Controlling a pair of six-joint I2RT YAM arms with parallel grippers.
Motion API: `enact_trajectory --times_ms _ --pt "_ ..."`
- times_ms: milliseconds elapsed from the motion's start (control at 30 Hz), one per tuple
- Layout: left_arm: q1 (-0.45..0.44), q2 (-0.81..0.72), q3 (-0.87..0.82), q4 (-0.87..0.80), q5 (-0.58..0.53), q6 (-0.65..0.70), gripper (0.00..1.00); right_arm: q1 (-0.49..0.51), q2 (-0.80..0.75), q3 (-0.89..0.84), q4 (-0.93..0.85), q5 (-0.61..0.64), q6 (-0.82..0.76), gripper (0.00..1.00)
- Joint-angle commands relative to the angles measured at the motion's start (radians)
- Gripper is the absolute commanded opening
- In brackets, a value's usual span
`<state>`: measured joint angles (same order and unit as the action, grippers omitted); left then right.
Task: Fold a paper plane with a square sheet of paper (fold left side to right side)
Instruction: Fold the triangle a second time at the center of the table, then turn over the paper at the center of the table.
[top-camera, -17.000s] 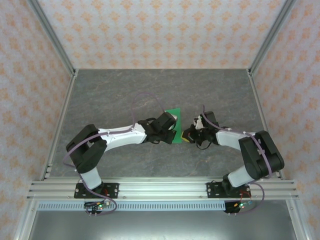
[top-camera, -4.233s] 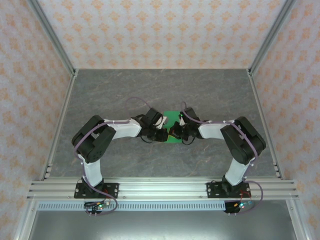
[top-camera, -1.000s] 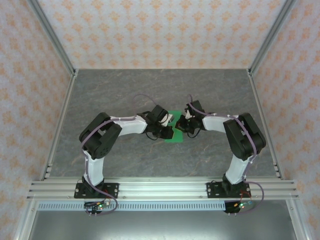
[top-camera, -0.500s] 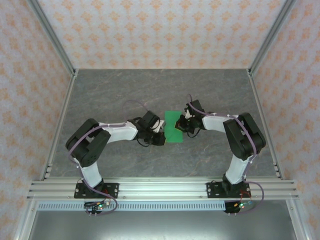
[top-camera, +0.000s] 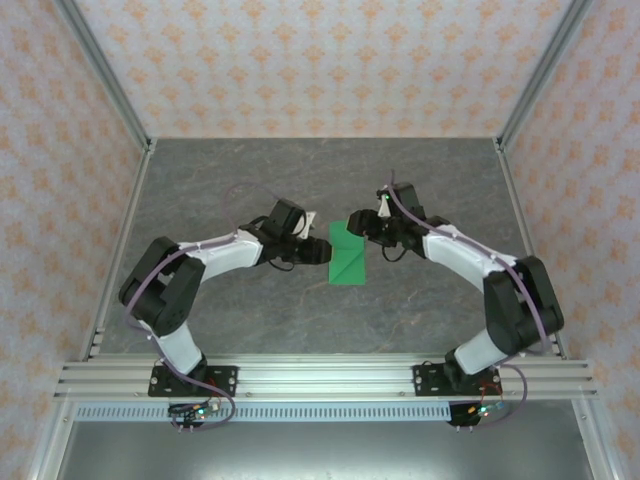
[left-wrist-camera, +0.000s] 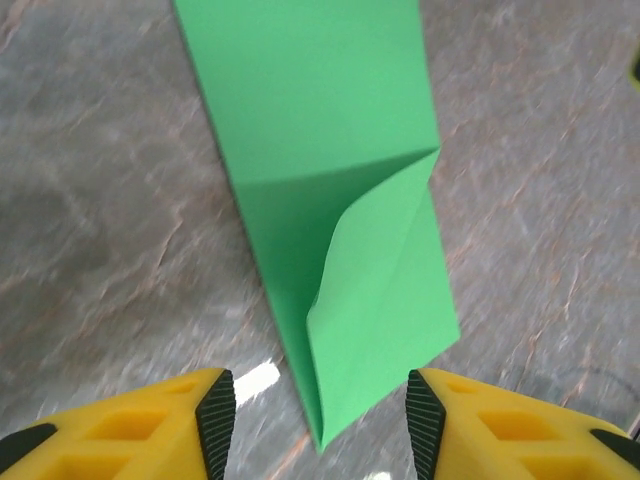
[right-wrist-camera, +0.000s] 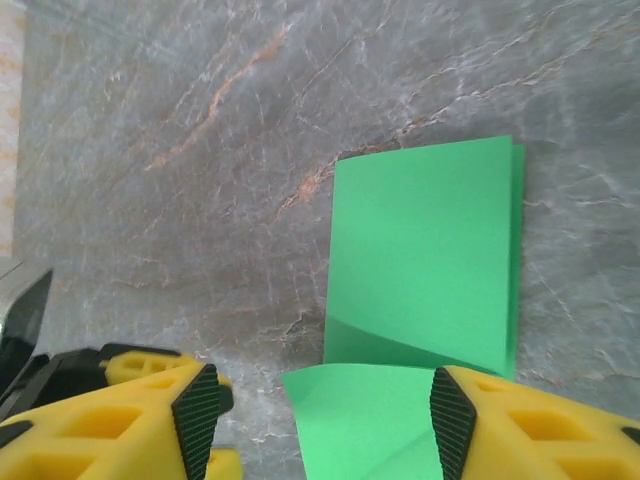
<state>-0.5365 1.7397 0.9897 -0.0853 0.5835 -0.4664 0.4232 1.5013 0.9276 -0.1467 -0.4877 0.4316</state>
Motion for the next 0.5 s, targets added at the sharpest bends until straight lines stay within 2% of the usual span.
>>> enact_trajectory --times_ms 0,200,267,467 --pt "-0.001 0.058 0.058 0.062 0.019 -0.005 0.54 -0.001 -0.064 -0.062 -0.068 0.105 -0.046 0.68" --pt "-0.001 0.135 0.101 0.103 0.007 -0.025 0.51 -0.001 -0.103 -0.104 -0.066 0.069 -0.052 0.71" --pt "0.0 0.149 0.107 0.121 0.013 -0.032 0.45 -0.001 -0.101 -0.112 -0.06 0.05 -0.047 0.72" --pt "-0.001 0.128 0.087 0.11 -0.029 -0.023 0.17 -0.001 -0.093 -0.14 -0.013 0.009 -0.026 0.74"
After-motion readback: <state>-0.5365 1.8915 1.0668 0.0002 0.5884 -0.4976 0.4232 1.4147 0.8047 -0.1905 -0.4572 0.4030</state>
